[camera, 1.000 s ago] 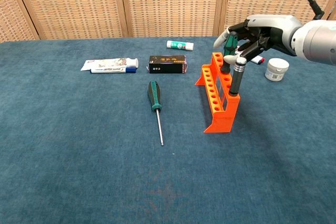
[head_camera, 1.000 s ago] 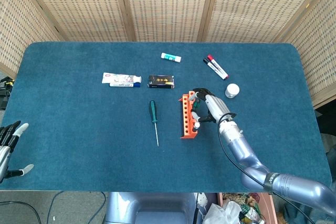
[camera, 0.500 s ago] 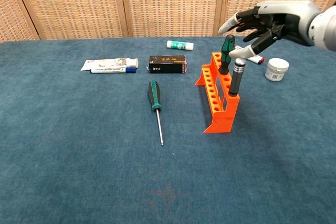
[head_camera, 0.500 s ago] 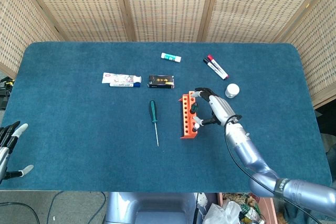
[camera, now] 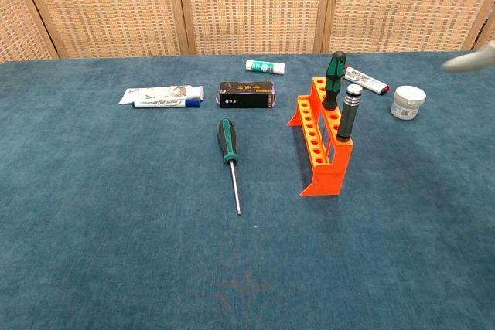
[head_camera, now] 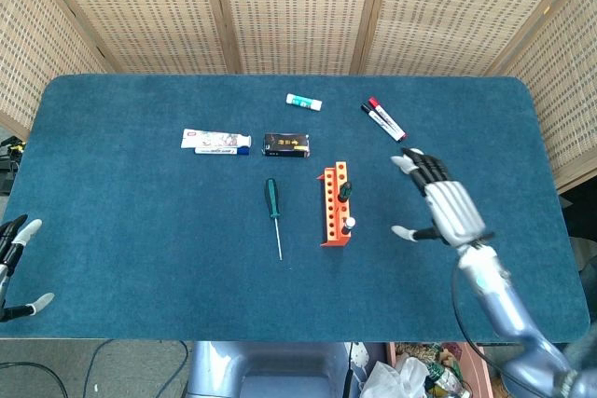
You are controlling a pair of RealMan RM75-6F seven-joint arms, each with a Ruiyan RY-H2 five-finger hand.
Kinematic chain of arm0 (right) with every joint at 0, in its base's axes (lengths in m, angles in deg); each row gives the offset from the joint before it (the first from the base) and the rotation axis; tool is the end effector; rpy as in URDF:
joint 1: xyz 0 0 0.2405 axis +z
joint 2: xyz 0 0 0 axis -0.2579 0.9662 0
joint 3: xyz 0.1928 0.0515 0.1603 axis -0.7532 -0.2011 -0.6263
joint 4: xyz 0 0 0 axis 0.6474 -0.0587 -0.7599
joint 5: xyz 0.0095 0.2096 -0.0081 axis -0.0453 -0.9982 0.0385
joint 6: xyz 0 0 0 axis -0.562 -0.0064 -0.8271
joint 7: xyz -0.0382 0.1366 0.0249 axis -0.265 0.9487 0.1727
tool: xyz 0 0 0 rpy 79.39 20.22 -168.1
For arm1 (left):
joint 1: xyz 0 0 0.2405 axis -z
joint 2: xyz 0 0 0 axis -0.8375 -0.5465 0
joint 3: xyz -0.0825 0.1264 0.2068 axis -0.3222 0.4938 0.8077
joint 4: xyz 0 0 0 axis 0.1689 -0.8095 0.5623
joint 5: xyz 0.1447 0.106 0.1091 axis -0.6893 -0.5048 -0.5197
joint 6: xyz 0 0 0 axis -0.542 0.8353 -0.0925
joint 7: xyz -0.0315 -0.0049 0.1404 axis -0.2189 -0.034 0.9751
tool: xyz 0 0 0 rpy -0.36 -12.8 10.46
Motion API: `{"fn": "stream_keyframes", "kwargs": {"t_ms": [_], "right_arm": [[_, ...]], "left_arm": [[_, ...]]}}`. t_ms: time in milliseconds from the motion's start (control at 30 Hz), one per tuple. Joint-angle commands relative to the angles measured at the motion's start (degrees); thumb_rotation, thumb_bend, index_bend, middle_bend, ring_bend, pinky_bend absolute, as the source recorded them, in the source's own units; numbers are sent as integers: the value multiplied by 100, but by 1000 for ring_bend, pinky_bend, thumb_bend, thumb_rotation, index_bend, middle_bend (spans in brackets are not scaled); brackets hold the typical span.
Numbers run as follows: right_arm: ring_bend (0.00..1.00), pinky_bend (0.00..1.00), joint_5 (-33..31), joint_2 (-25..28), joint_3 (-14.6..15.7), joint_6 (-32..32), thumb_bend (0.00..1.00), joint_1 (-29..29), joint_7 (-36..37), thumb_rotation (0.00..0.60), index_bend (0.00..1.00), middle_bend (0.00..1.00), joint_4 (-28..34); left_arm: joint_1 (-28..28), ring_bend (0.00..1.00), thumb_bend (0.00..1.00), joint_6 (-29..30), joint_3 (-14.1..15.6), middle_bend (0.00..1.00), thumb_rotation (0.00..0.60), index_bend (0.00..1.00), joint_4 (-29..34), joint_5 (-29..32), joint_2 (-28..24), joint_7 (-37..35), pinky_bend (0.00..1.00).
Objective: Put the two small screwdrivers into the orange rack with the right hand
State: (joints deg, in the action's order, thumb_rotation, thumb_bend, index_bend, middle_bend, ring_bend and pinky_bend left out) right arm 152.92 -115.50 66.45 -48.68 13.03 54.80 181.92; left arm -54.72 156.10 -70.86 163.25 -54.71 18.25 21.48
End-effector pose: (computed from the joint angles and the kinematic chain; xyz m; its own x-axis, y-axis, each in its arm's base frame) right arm -0.1789 -0.2966 0.1305 0.1772 -0.0779 0.9811 -0.9372 -0.3175 0.1441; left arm -0.3018 0.1488 0.1885 0.4105 0.0838 0.9080 0.9117 -0.0207 -0.4103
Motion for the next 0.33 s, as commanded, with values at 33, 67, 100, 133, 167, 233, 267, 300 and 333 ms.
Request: {"fn": "stream_keyframes", "kwargs": {"t_ms": [33,67,100,133,167,233,267,300,333], "right_arm": [[0,0,1179,118,760,-1532,0,-1106,-509,600,9,0,-422],[0,0,1285,67,837,-1689,0,-1226,-582,600,6,0,-540],[0,0,1410,-20,925,-1882,0,-1374,-705,600,4,0,-721],[0,0,1482,-88,983,-2007,0,-1478,-805,600,2,0,-854],[0,0,1531,-156,1033,-2117,0,-1577,-896,600,0,0,-980],[0,0,1619,-303,1098,-2321,0,-1747,-1038,600,0,0,-1215],[0,0,1661,-374,1120,-2412,0,-1819,-1088,600,0,0,-1334],[0,0,1707,-465,1136,-2521,0,-1904,-1160,600,0,0,-1498],[0,0,1738,-531,1146,-2595,0,-1961,-1206,600,0,0,-1619]], "left_arm": [[-25,0,0,56,26,0,600,0,-24,-92,22,4,0],[-26,0,0,76,30,0,600,0,-43,-130,34,6,0],[-25,0,0,103,34,0,600,0,-80,-187,60,7,0],[-24,0,0,119,40,0,600,0,-112,-230,84,10,0],[-22,0,0,127,49,0,600,0,-144,-267,105,13,0],[-24,0,0,140,71,0,600,0,-189,-334,136,3,0],[-28,0,0,155,80,0,600,0,-207,-363,149,-5,0],[-34,0,0,185,85,0,600,0,-229,-401,161,-15,0],[-42,0,0,215,90,0,600,0,-243,-433,168,-26,0]]}}
